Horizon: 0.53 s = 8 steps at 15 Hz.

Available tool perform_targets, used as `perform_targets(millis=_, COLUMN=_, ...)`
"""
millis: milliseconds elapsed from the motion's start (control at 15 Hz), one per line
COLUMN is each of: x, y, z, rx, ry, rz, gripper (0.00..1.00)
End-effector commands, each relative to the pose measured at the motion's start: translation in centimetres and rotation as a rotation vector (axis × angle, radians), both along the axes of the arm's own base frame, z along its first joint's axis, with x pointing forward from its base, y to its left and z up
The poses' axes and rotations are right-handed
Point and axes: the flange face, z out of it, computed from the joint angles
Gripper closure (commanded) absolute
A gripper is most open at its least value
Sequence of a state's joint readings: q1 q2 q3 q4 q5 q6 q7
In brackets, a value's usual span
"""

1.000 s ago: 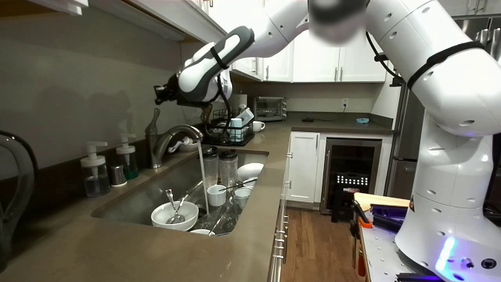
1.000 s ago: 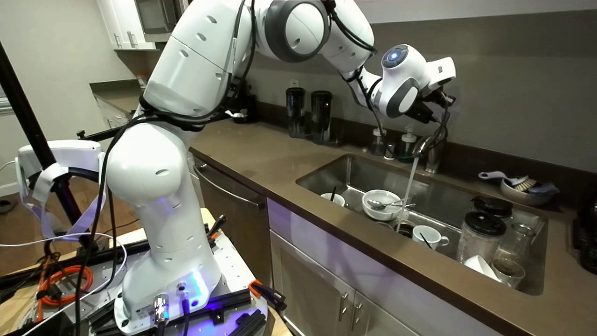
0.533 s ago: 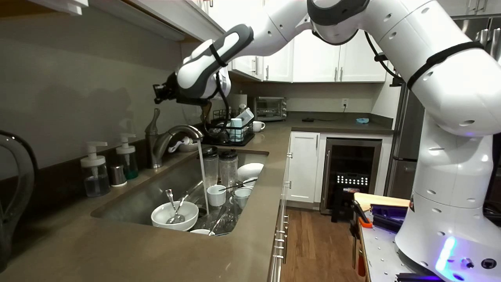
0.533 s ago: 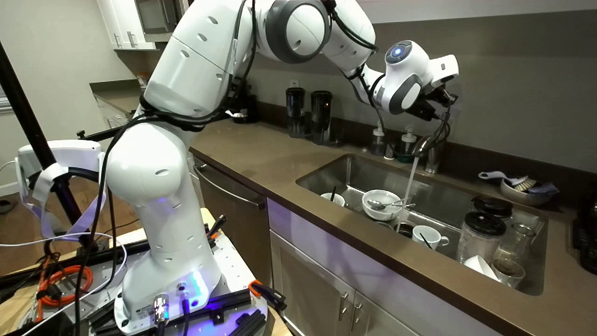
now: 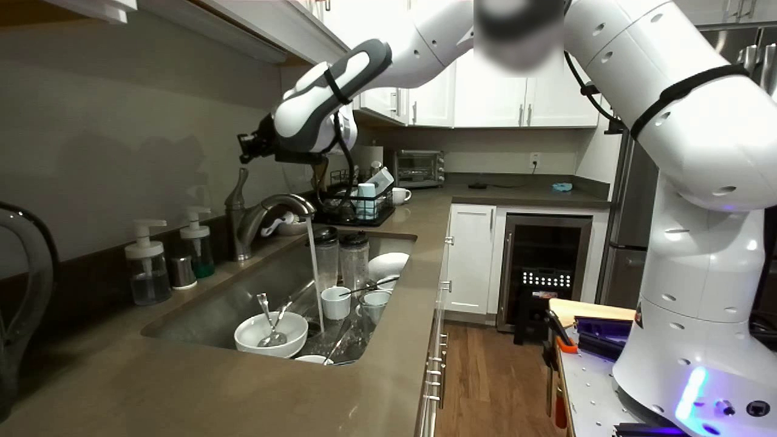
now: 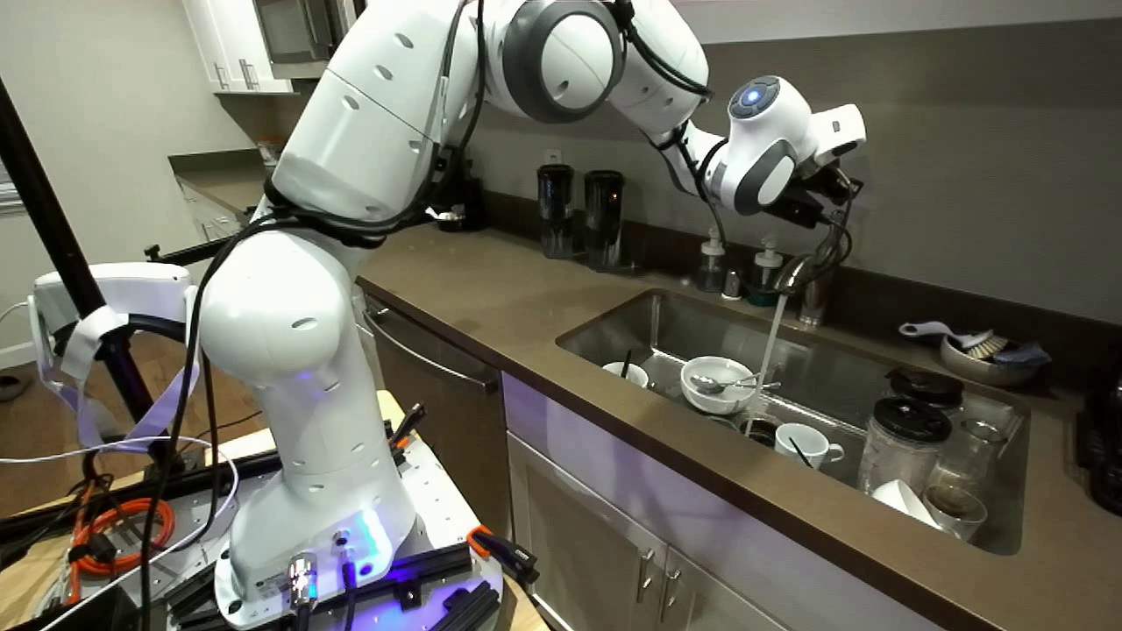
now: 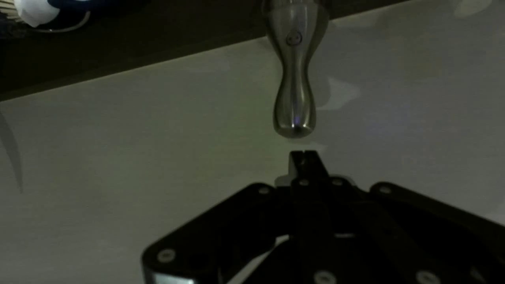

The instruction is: Close the tap

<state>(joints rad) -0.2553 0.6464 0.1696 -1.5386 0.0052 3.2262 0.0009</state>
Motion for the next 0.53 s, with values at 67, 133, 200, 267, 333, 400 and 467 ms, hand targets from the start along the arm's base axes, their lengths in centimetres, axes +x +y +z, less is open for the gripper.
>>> perform_targets(millis=67, x=1.01, y=-0.54, z=0.01, rx=-0.039, ry=0.031, rz=0.031, gripper=0.97)
perform_targets(millis=133, x=1.14, y=-0.60, z=-0.10, rx=-0.041, ry=0.036, rz=0.033, gripper=0.97)
perform_targets(millis=200, x=1.21, y=-0.66, z=-0.17, rx=-0.043, ry=0.044, rz=0.035, gripper=0.97)
perform_targets(millis=267, x=1.30, y=-0.71, z=-0.18, rx=-0.046, ry=0.051, rz=0.038, gripper=0.97)
perform_targets(millis=333, x=1.34, y=-0.77, z=-0.18, rx=-0.050, ry=0.057, rz=0.041, gripper=0.97)
perform_targets(millis=400, x=1.35, y=-0.84, z=-0.07, rx=-0.054, ry=0.060, rz=0.043, gripper=0.97)
perform_targets(millis=467, x=1.32, y=-0.89, z=-0.05, rx=-0.059, ry=0.062, rz=0.045, gripper=0.97)
